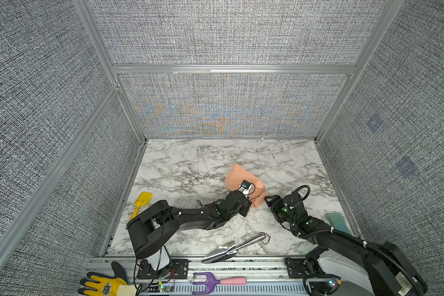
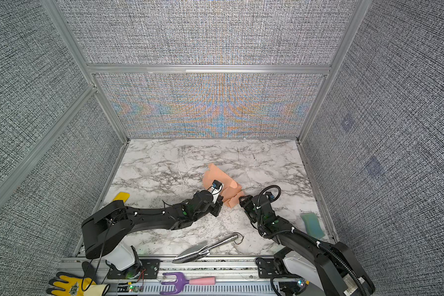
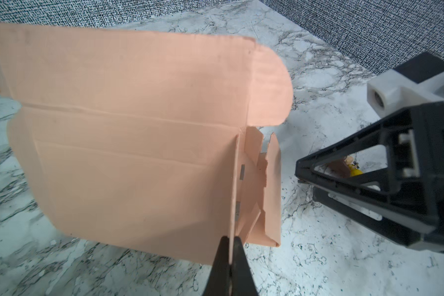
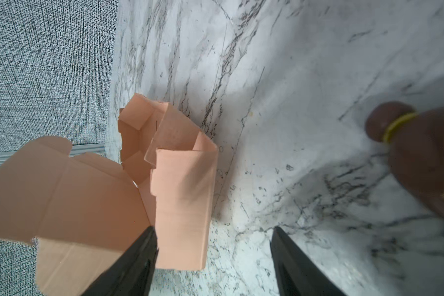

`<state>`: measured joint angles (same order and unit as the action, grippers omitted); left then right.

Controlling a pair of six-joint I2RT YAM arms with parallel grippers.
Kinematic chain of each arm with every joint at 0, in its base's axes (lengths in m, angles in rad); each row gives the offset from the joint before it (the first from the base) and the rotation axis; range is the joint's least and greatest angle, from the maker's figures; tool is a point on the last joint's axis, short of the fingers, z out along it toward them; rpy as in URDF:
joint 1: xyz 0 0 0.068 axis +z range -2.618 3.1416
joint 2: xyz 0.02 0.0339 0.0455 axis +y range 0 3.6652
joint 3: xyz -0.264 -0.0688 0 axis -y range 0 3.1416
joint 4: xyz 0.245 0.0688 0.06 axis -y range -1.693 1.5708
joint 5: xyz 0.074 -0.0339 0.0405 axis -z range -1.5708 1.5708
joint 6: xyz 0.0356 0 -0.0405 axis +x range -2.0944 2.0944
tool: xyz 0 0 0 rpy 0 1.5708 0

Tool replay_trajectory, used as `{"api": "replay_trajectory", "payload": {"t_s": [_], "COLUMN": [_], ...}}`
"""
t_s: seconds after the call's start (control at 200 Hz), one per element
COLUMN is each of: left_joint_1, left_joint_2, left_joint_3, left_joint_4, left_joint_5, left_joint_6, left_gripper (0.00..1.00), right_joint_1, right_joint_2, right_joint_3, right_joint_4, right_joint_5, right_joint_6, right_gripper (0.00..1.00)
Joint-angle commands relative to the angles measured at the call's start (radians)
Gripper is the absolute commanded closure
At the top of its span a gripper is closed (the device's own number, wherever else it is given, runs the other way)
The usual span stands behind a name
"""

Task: Assemble paper box
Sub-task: Fold the bottom flaps of a flat cardboard box at the center of the table.

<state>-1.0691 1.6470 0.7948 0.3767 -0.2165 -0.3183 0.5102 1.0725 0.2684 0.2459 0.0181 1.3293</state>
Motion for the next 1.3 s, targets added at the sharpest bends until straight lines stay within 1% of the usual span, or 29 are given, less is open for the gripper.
{"api": "replay_trajectory", "payload": {"t_s": [0.0, 0.13, 0.22, 0.27, 0.335, 0.405, 0.52, 0.7, 0.835, 0.89, 0.941, 1.026, 1.141, 1.171, 1.226, 1.296], "left_joint_1": [0.0, 0.0, 0.0, 0.0, 0.0, 0.001, 0.003, 0.026, 0.038, 0.049, 0.056, 0.077, 0.084, 0.084, 0.084, 0.084], "left_joint_2": [-0.003, -0.024, -0.053, -0.077, -0.11, -0.144, -0.196, -0.283, -0.358, -0.397, -0.43, -0.49, -0.558, -0.567, -0.564, -0.542], "left_joint_3": [0.005, -0.004, -0.025, -0.046, -0.071, -0.095, -0.129, -0.189, -0.232, -0.258, -0.284, -0.318, -0.382, -0.4, -0.435, -0.424], "left_joint_4": [0.001, -0.008, -0.018, -0.015, -0.029, -0.051, -0.081, -0.097, -0.135, -0.142, -0.142, -0.149, -0.04, 0.002, 0.111, 0.138], "left_joint_5": [0.009, 0.014, 0.02, 0.043, 0.056, 0.082, 0.108, -0.041, -0.25, -0.31, -0.404, -0.463, -0.386, -0.348, -0.293, -0.227], "left_joint_6": [0.002, 0.017, 0.041, 0.072, 0.096, 0.15, 0.204, 0.16, 0.076, 0.051, 0.012, -0.013, 0.055, 0.09, 0.166, 0.214], "left_gripper": [1.0, 1.0, 1.0, 1.0, 1.0, 1.0, 1.0, 1.0, 1.0, 1.0, 1.0, 1.0, 1.0, 1.0, 1.0, 1.0], "right_joint_1": [-0.001, -0.002, -0.005, -0.007, -0.021, -0.039, -0.08, -0.091, -0.095, -0.094, -0.094, -0.093, -0.085, -0.085, -0.088, -0.093], "right_joint_2": [0.026, 0.033, 0.008, -0.011, -0.038, -0.063, -0.04, 0.061, 0.136, 0.178, 0.214, 0.283, 0.339, 0.345, 0.35, 0.337], "right_joint_3": [0.003, 0.031, 0.077, 0.107, 0.14, 0.184, 0.257, 0.36, 0.424, 0.449, 0.48, 0.537, 0.57, 0.572, 0.572, 0.561], "right_joint_4": [0.028, 0.013, -0.061, -0.116, -0.184, -0.251, -0.318, -0.323, -0.283, -0.261, -0.261, -0.275, -0.25, -0.246, -0.249, -0.247], "right_joint_5": [0.006, 0.008, 0.027, 0.05, 0.075, 0.089, 0.062, 0.059, 0.042, 0.027, 0.009, -0.031, -0.061, -0.064, -0.061, -0.057], "right_joint_6": [0.021, -0.016, -0.075, -0.111, -0.176, -0.254, -0.374, -0.495, -0.539, -0.554, -0.572, -0.604, -0.637, -0.644, -0.647, -0.653], "right_gripper": [0.32, 0.32, 0.28, 0.25, 0.24, 0.23, 0.22, 0.22, 0.22, 0.23, 0.22, 0.22, 0.23, 0.23, 0.23, 0.23]}}
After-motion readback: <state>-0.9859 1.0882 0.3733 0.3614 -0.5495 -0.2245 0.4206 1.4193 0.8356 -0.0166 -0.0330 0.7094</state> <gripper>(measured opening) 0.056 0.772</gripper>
